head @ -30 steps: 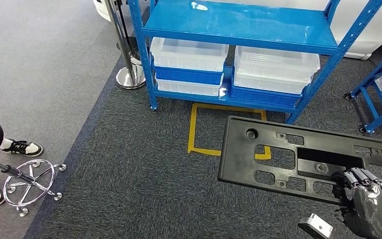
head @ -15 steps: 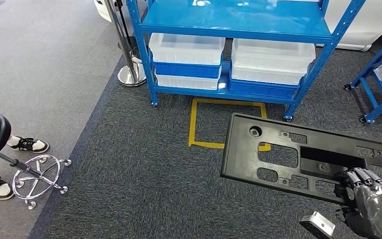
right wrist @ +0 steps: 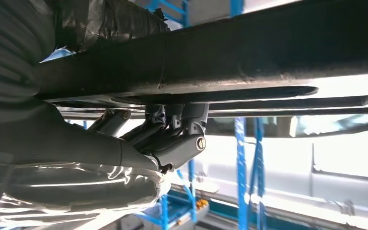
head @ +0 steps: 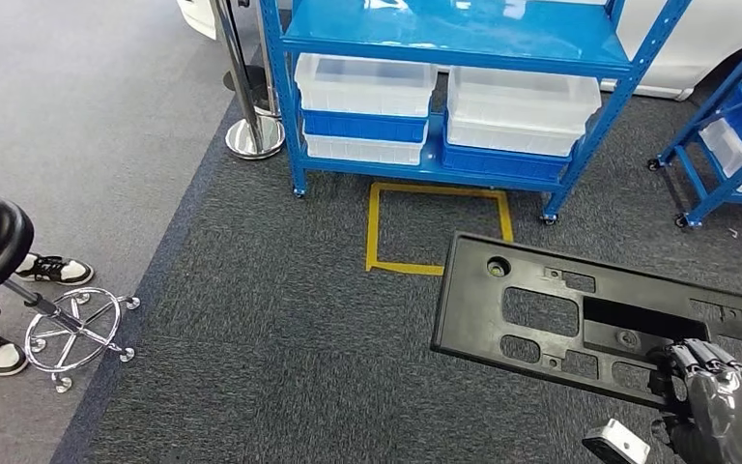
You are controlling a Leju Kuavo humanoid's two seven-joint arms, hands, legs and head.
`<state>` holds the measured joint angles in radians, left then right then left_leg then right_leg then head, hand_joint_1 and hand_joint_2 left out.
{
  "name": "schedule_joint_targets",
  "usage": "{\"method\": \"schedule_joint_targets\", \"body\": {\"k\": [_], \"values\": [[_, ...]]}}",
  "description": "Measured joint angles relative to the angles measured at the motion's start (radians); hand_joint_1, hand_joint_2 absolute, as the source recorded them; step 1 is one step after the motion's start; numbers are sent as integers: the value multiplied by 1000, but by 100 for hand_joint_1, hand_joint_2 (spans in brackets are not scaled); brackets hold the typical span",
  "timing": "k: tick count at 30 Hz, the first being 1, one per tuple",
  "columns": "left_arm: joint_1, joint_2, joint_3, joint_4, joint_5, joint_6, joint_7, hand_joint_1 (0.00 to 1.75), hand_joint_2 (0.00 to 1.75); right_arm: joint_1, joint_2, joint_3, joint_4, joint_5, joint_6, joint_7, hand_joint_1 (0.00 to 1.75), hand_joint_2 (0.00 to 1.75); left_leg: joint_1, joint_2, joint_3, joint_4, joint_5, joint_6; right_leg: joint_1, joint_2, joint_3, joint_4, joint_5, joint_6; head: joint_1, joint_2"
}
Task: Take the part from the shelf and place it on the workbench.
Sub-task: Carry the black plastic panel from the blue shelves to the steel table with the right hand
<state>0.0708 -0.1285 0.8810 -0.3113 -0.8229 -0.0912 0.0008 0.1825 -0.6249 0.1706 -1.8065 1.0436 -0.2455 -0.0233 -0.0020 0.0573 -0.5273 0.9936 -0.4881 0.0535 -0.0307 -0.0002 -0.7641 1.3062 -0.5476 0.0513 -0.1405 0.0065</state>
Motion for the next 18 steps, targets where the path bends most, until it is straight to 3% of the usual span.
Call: {"method": "schedule_joint_targets", "body": {"k": [1,3,4,5,6,8,10,12,14,15,16,18], "values": [[3,-4,2,-10,-5,-8,3,0,175,4,0,-1,-1,0,1,2,175,175,-2,7,-5,2,4,-1,2,-3,40,-35,10,-4,0,0],[10,-17,9,-34,-15,-24,10,0,175,8,0,-6,-6,0,3,7,175,175,-6,23,-11,8,7,-4,12,-33,151,-179,42,-19,0,0],[13,-23,12,-47,-21,-31,14,0,175,10,0,-9,-11,-1,3,9,175,175,-8,31,-13,11,7,-7,18,-48,192,-240,53,-27,0,0],[15,-29,16,-60,-25,-37,17,0,175,12,-1,-12,-15,-1,3,11,175,175,-10,39,-13,14,7,-11,24,-58,214,-277,56,-35,-1,0],[18,-34,19,-73,-30,-44,20,0,175,14,-1,-15,-18,-1,3,12,175,175,-11,47,-13,15,7,-15,29,-59,217,-289,55,-40,-1,0],[22,-44,24,-102,-42,-59,28,0,175,22,-1,-19,-22,-1,3,15,175,175,-9,57,-13,19,4,-26,26,-37,213,-293,63,-49,-1,0],[30,-58,30,-137,-54,-78,37,0,175,29,-1,-22,-29,-1,3,20,175,175,-6,22,-28,57,-28,-38,19,-19,210,-300,74,-61,-1,0],[44,-73,39,-176,-67,-104,50,0,175,34,-1,-24,-36,-1,4,25,175,175,0,-31,-76,170,-99,-46,17,1,203,-302,82,-70,-1,0],[60,-92,50,-224,-81,-133,66,0,175,41,-1,-26,-40,-1,4,31,175,175,3,-47,-124,288,-148,-49,17,25,195,-300,86,-72,-1,0],[68,-102,56,-248,-86,-143,72,0,175,44,-1,-27,-41,-1,4,32,175,175,3,-48,-128,303,-144,-49,18,38,192,-297,87,-71,-1,0],[73,-111,61,-269,-89,-150,75,0,175,47,-1,-27,-43,0,4,33,175,175,4,-50,-113,278,-120,-48,18,51,189,-294,88,-70,-1,0],[83,-126,70,-307,-98,-168,83,0,175,50,0,-28,-48,2,6,34,175,175,5,-81,-46,147,-53,-41,17,76,184,-286,88,-67,-1,0]]}}
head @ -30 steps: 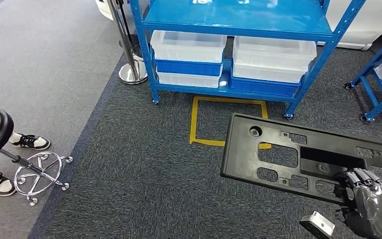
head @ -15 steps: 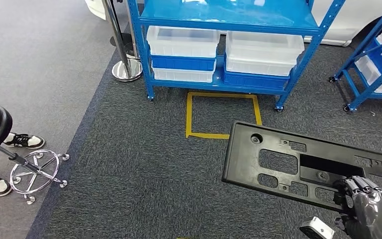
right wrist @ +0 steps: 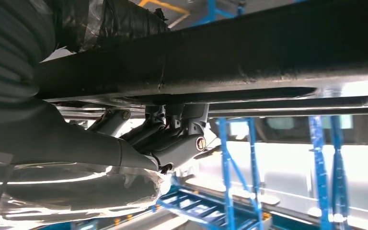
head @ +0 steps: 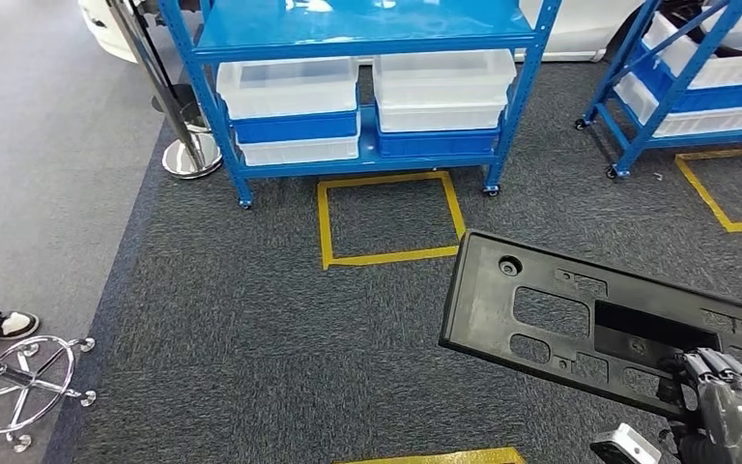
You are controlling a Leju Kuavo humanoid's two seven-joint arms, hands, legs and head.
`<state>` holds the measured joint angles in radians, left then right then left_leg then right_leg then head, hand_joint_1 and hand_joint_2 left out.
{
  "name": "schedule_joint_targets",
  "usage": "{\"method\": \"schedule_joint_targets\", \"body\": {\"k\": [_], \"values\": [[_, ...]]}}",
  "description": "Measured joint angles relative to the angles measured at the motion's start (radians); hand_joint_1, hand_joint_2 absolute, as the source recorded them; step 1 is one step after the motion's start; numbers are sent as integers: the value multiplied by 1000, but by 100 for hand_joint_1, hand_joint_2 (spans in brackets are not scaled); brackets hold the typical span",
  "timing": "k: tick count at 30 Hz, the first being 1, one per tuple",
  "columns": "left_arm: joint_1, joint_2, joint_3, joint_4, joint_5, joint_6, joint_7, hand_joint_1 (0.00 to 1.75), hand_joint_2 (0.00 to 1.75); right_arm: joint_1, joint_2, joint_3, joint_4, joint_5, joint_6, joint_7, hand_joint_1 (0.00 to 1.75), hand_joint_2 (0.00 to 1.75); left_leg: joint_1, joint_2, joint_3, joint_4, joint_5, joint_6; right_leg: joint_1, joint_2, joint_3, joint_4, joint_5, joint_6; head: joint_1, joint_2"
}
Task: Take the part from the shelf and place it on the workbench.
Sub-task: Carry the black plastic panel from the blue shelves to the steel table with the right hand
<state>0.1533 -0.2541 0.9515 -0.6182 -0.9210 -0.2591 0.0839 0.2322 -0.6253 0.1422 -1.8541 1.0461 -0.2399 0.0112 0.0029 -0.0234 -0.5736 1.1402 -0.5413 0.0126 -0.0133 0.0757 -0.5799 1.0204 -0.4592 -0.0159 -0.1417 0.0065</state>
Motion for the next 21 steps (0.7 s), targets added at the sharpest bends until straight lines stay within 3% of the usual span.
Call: {"method": "schedule_joint_targets", "body": {"k": [2,3,5,6,8,10,12,13,14,16,18,20,21], "values": [[8,-17,14,-44,-18,-33,13,0,175,-2,2,-1,-7,9,6,2,175,175,2,-41,46,-103,31,6,0,21,-9,9,2,8,0,0],[11,-26,25,-68,-31,-53,20,0,175,-4,4,-1,-10,18,11,2,175,175,2,-51,51,-120,31,8,0,31,-14,11,5,15,0,0],[16,-43,49,-113,-59,-93,32,0,175,-11,13,3,-13,42,24,4,175,175,3,-32,52,-128,36,13,-3,51,-22,9,12,29,-1,0],[17,-50,63,-138,-75,-113,39,0,175,-20,22,10,-14,56,34,8,175,175,5,-19,55,-135,42,19,-3,43,-27,14,10,34,0,0],[20,-63,95,-182,-104,-145,48,0,175,-55,44,34,-11,78,50,16,175,175,9,12,58,-149,54,32,-1,-8,-57,69,-27,40,2,0],[22,-70,128,-215,-131,-163,56,0,175,-94,67,67,-4,88,59,19,175,175,6,41,54,-151,58,36,-5,-59,-113,188,-91,47,4,0],[20,-75,157,-233,-161,-169,64,0,175,-123,87,97,9,91,64,19,175,175,4,68,51,-150,57,35,-12,-72,-146,272,-116,54,4,0],[18,-77,169,-238,-176,-170,66,0,175,-135,95,109,17,92,65,20,175,175,5,81,50,-148,56,34,-15,-75,-137,263,-103,57,4,0],[15,-79,180,-240,-193,-169,65,0,175,-147,101,119,24,92,66,20,175,175,5,92,50,-146,55,31,-17,-84,-106,213,-73,58,4,0],[6,-82,200,-242,-228,-166,53,0,175,-164,108,134,32,92,66,22,175,175,4,111,51,-137,48,21,-15,-127,-29,77,-27,55,4,0],[-3,-83,220,-242,-264,-159,33,0,175,-170,109,140,35,88,63,24,175,175,-1,124,51,-130,42,7,-7,-153,2,13,-17,46,4,0],[-9,-82,236,-241,-293,-151,17,0,175,-168,109,143,35,81,60,24,175,175,-2,141,55,-130,39,-4,-3,-134,-3,15,-15,35,4,0],[-12,-81,242,-241,-309,-144,7,0,175,-166,108,143,35,78,57,21,175,175,1,135,55,-125,33,-11,-4,-123,-5,13,-13,29,4,0]]}}
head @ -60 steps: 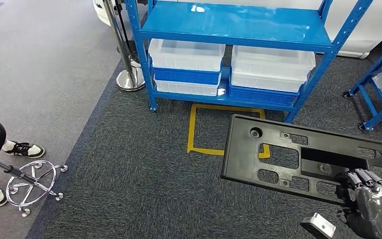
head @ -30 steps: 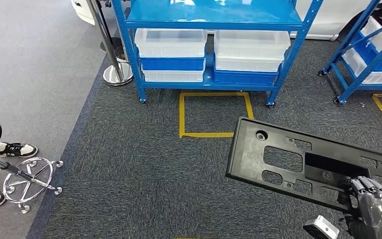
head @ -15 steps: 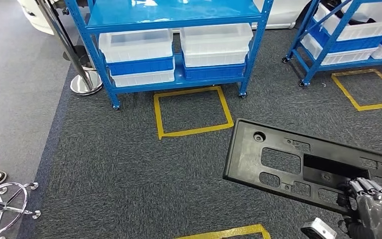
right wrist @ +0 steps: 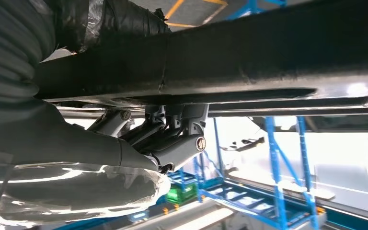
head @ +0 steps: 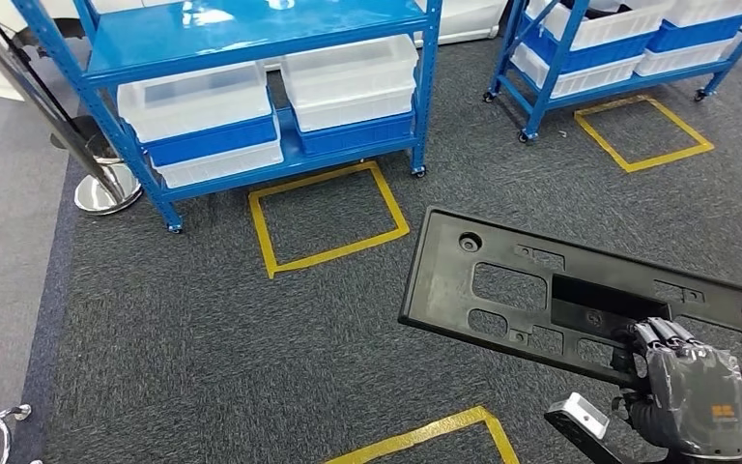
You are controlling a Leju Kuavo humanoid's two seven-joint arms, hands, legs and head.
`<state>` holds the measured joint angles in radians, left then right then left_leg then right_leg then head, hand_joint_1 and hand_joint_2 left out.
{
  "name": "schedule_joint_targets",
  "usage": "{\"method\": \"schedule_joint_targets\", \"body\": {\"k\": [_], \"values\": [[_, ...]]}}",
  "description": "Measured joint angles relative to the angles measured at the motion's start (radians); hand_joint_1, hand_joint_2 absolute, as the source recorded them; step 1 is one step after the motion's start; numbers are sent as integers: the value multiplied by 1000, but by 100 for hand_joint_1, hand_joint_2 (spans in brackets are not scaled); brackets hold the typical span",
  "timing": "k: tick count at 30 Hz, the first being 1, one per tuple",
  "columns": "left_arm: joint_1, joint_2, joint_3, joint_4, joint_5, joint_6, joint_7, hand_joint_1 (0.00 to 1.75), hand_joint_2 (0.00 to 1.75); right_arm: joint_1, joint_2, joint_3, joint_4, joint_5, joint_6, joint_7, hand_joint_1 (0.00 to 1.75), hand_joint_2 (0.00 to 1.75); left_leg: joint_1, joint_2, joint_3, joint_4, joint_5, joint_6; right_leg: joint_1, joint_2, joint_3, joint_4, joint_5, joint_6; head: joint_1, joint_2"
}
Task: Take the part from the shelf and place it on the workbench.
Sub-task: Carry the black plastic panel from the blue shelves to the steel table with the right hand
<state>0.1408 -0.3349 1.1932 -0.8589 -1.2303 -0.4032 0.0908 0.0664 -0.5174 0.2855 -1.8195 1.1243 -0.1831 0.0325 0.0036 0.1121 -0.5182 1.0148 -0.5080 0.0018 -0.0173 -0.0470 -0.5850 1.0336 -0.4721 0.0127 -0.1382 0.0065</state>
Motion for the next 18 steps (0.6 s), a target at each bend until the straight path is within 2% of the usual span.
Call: {"method": "schedule_joint_targets", "body": {"k": [2,3,4,5,6,7,8,9,10,11,12,13,14,15,16,18], "values": [[-7,5,15,8,-47,22,-36,0,175,4,-2,0,-1,-6,-10,-13,175,175,6,-44,-21,53,-42,-10,-4,23,-3,-3,6,-14,-1,0],[-11,10,24,17,-73,37,-60,0,175,7,-2,0,-1,-10,-18,-23,175,175,9,-75,-46,110,-77,-13,-4,34,-6,-4,8,-20,-1,0],[-16,14,33,28,-97,51,-83,0,175,11,-3,-1,-1,-13,-26,-33,175,175,10,-93,-78,179,-113,-14,-3,46,-9,-4,9,-24,-2,0],[-20,20,43,40,-116,62,-103,0,175,17,-3,-1,-1,-15,-34,-41,175,175,9,-100,-108,243,-138,-14,-1,58,-11,-3,10,-26,-2,0],[-23,26,50,50,-128,70,-116,0,175,22,-3,-2,-1,-17,-40,-47,175,175,9,-103,-127,283,-146,-13,1,71,-12,-3,11,-27,-2,0],[-26,30,55,58,-135,74,-124,0,175,27,-3,-4,-1,-18,-43,-50,175,175,9,-104,-128,286,-133,-10,4,86,-12,-2,12,-28,-2,0],[-28,34,59,65,-139,76,-129,0,175,30,-3,-5,-1,-19,-44,-52,175,175,8,-108,-112,249,-101,-6,5,101,-12,-1,12,-28,-2,0],[-30,37,62,71,-141,78,-131,0,175,32,-3,-6,-1,-19,-44,-52,175,175,8,-121,-81,183,-60,0,6,116,-11,1,13,-27,-2,0],[-33,40,66,76,-142,79,-132,0,175,34,-3,-8,-1,-20,-45,-53,175,175,8,-146,-51,113,-27,8,8,131,-11,3,13,-26,-1,0],[-35,43,69,80,-144,81,-135,0,175,34,-3,-9,-1,-20,-47,-54,175,175,8,-168,-26,56,-7,13,9,144,-14,5,14,-23,-1,0],[-37,46,72,84,-149,83,-141,0,175,35,-3,-11,-1,-21,-50,-56,175,175,7,-185,-13,23,0,16,8,157,-18,6,17,-18,-1,0],[-39,47,74,87,-156,85,-151,0,175,39,-3,-14,-1,-23,-55,-59,175,175,6,-189,-10,11,-3,18,5,169,-22,5,20,-12,-1,0],[-41,48,76,90,-163,88,-165,0,175,45,-5,-18,-1,-27,-61,-63,175,175,5,-179,-7,5,-1,19,3,181,-26,3,25,-4,-2,0],[-43,48,76,92,-171,90,-179,0,175,52,-8,-25,-1,-32,-68,-68,175,175,6,-166,-5,0,4,23,1,183,-29,3,26,2,-2,0],[-45,48,76,95,-178,91,-192,0,175,57,-12,-33,-1,-40,-75,-73,175,175,8,-153,-2,-8,9,28,3,168,-35,12,20,6,-2,0],[-47,47,78,99,-189,91,-209,0,175,63,-18,-54,0,-56,-88,-87,175,175,12,-125,2,-20,18,38,6,107,-69,83,-25,11,0,0]]}}
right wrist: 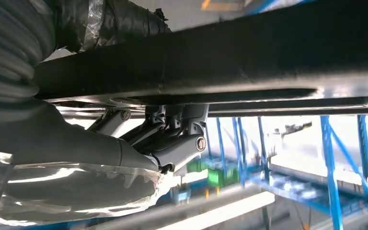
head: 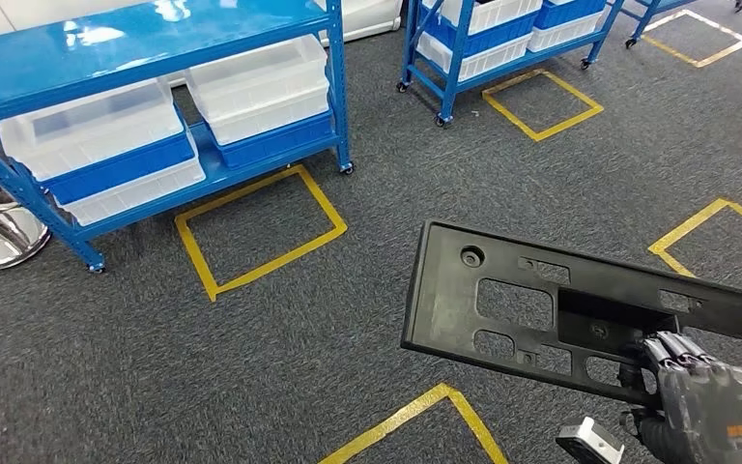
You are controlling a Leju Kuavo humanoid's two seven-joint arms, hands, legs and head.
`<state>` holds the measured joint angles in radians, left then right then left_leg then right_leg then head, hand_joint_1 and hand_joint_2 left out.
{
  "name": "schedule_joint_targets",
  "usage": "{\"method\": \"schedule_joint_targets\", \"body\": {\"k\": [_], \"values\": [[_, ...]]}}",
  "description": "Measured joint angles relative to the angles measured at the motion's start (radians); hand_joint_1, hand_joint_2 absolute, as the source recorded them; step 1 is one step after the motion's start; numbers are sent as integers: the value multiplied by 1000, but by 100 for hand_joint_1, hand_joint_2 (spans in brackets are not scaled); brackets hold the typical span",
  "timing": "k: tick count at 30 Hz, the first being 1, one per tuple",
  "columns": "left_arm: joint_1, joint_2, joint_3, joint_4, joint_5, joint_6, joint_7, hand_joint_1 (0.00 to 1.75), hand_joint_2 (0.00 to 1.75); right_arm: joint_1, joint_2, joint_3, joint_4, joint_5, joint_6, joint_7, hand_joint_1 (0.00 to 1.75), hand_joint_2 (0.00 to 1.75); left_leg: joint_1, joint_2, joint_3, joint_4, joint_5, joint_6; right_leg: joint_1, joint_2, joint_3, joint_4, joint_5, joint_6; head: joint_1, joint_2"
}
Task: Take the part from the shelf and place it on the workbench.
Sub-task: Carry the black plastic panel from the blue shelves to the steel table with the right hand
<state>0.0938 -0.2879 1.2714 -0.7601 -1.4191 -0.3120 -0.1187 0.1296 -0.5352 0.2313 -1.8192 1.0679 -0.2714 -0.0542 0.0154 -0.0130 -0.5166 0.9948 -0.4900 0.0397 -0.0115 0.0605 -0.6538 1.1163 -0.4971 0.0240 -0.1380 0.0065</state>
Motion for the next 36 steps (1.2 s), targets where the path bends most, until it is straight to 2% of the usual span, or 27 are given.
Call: {"method": "schedule_joint_targets", "body": {"k": [1,2,3,4,5,6,8,9,10,12,13,15,16,18,19,20,21,23,25,27,28,30,31,33,34,35,36], "values": [[0,0,3,2,-4,-1,-5,0,175,2,-1,-10,1,-8,-5,-7,175,175,-1,13,-1,-1,0,3,0,-28,-29,60,-33,3,1,0],[-1,0,8,3,-7,-2,-8,0,175,4,-1,-20,3,-14,-9,-14,175,175,-2,27,-2,0,0,4,-2,-43,-59,123,-61,6,1,0],[-3,0,15,5,-9,-4,-7,0,175,9,-1,-27,5,-19,-11,-19,175,175,-3,41,-3,1,-2,4,-6,-50,-79,168,-74,9,1,0],[-6,0,25,7,-10,-5,-2,0,175,14,-1,-34,8,-24,-12,-23,175,175,-4,54,-3,2,-3,2,-9,-55,-83,180,-71,12,1,0],[-11,1,37,10,-11,-4,7,0,175,19,-1,-41,10,-27,-15,-26,175,175,-4,68,-2,3,-6,0,-11,-60,-65,151,-49,14,1,0],[-16,1,49,15,-11,1,20,0,175,23,-1,-48,12,-31,-18,-30,175,175,-3,80,0,5,-9,-3,-13,-72,-27,87,-17,16,1,0],[-28,7,76,32,-9,28,51,0,175,29,0,-58,12,-35,-28,-37,175,175,-6,101,4,12,-18,-14,-10,-115,43,-39,24,12,1,0],[-36,13,93,46,-4,49,61,0,175,33,1,-62,12,-37,-38,-39,175,175,-8,109,7,14,-22,-19,-7,-131,59,-71,30,7,1,0],[-45,24,112,70,5,78,64,0,175,37,1,-66,9,-37,-50,-41,175,175,-11,118,9,15,-25,-25,-4,-137,60,-77,27,2,1,0],[-67,55,154,145,31,153,56,0,175,43,-4,-80,-10,-42,-66,-39,175,175,-13,133,13,14,-30,-36,-4,-118,55,-74,30,-9,0,0],[-79,74,173,189,41,190,52,0,175,45,-7,-89,-26,-46,-67,-37,175,175,-11,124,12,22,-39,-42,-5,-107,54,-76,32,-14,0,0],[-95,106,200,265,49,237,57,0,175,45,-14,-110,-55,-57,-55,-40,175,175,-6,74,-16,90,-87,-50,-8,-85,53,-80,36,-27,-1,0],[-99,119,208,293,46,252,72,0,175,46,-14,-118,-63,-62,-47,-45,175,175,-5,45,-43,155,-122,-51,-7,-74,52,-80,37,-32,-1,0],[-99,138,220,340,35,274,122,0,175,60,-13,-125,-67,-67,-31,-55,175,175,-5,24,-105,284,-172,-48,-2,-48,50,-80,38,-37,-2,0],[-97,145,225,356,30,281,142,0,175,70,-12,-125,-64,-68,-27,-60,175,175,-5,22,-120,310,-170,-46,1,-33,50,-79,38,-37,-2,0],[-94,150,230,368,27,284,154,0,175,81,-12,-125,-61,-69,-27,-63,175,175,-6,19,-117,296,-147,-41,3,-17,50,-78,39,-38,-2,0],[-92,154,233,378,24,283,156,0,175,88,-11,-125,-59,-69,-28,-66,175,175,-6,11,-96,242,-108,-36,5,-2,50,-76,39,-38,-2,0],[-91,162,238,390,21,276,145,0,175,95,-10,-126,-56,-69,-33,-64,175,175,-7,-40,-44,108,-40,-22,6,24,48,-73,39,-36,-2,0],[-91,168,241,394,17,261,119,0,175,103,-10,-129,-56,-72,-37,-55,175,175,-8,-79,-18,41,-21,-15,3,48,40,-71,44,-27,-2,0],[-91,172,241,394,8,244,91,0,175,120,-12,-140,-59,-76,-39,-45,175,175,-9,-65,-13,28,-18,-12,-2,73,33,-75,53,-11,-2,0],[-91,174,242,394,4,237,80,0,175,133,-13,-149,-62,-77,-41,-42,175,175,-8,-51,-9,20,-13,-8,-2,66,31,-73,52,-6,-2,0],[-89,175,242,395,-2,228,67,0,175,149,-16,-169,-70,-80,-46,-40,175,175,-5,-21,-2,2,-2,3,3,14,9,-29,21,2,-2,0],[-87,175,242,395,-2,226,64,0,175,153,-17,-177,-73,-80,-49,-39,175,175,-6,-6,0,-2,1,6,2,-20,-14,22,-10,5,-1,0],[-83,176,242,395,-4,224,60,0,175,160,-17,-185,-76,-80,-52,-37,175,175,-8,25,-2,-2,1,9,-3,-48,-71,145,-68,15,-1,0],[-82,176,242,395,-6,222,56,0,175,166,-17,-188,-76,-80,-52,-35,175,175,-9,40,-3,-2,0,8,-7,-52,-86,180,-76,19,-1,0],[-82,177,242,395,-8,218,51,0,175,173,-17,-192,-77,-80,-52,-32,175,175,-9,54,-3,-1,-2,7,-11,-56,-82,180,-67,23,-1,0],[-82,178,242,395,-12,212,45,0,175,179,-17,-196,-79,-78,-52,-29,175,175,-9,67,-3,0,-4,5,-14,-63,-56,139,-43,26,-1,0]]}}
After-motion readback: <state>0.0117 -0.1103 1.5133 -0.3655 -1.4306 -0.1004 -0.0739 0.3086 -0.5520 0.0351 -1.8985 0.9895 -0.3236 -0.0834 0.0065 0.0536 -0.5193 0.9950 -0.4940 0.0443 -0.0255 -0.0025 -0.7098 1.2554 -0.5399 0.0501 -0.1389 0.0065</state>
